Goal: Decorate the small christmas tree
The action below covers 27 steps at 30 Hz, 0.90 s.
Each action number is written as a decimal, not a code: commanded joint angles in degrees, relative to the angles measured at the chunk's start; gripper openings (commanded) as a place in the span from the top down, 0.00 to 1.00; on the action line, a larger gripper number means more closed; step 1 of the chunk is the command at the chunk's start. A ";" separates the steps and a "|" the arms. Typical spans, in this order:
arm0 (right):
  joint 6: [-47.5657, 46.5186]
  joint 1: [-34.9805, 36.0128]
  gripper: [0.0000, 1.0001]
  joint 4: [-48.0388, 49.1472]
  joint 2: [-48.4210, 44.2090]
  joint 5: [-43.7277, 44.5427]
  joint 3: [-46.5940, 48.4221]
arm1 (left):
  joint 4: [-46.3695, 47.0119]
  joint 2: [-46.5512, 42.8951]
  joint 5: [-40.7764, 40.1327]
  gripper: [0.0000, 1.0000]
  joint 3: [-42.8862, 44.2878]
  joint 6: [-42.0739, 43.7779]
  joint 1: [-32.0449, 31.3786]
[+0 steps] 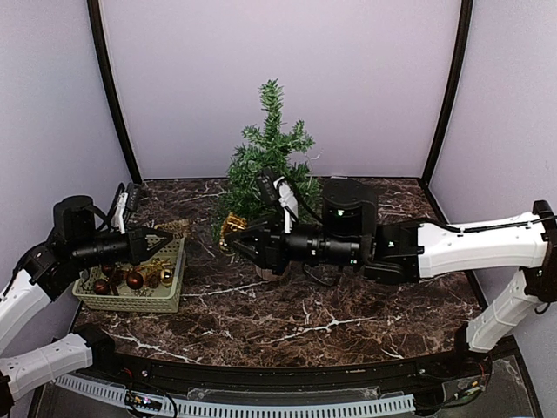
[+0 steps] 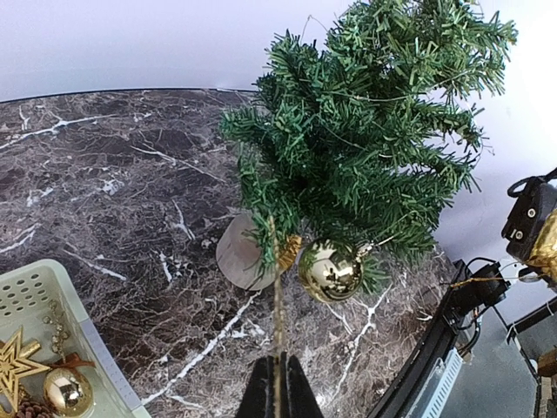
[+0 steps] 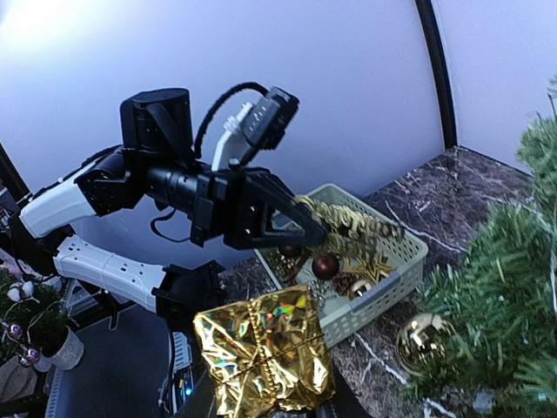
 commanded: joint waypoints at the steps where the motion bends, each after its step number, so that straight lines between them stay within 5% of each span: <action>1: 3.68 0.28 0.74 -6.60 -3.13 3.53 -4.43 | 1.03 -1.66 -2.12 1.00 -0.08 -1.48 0.22; 17: 15.82 0.49 0.75 -19.82 -6.11 8.49 -19.93 | 3.35 -2.73 3.91 1.00 0.38 0.95 0.23; 27: 23.01 -0.40 0.75 -36.64 -1.51 13.08 -18.68 | 1.48 -3.20 8.83 1.00 2.01 2.66 0.21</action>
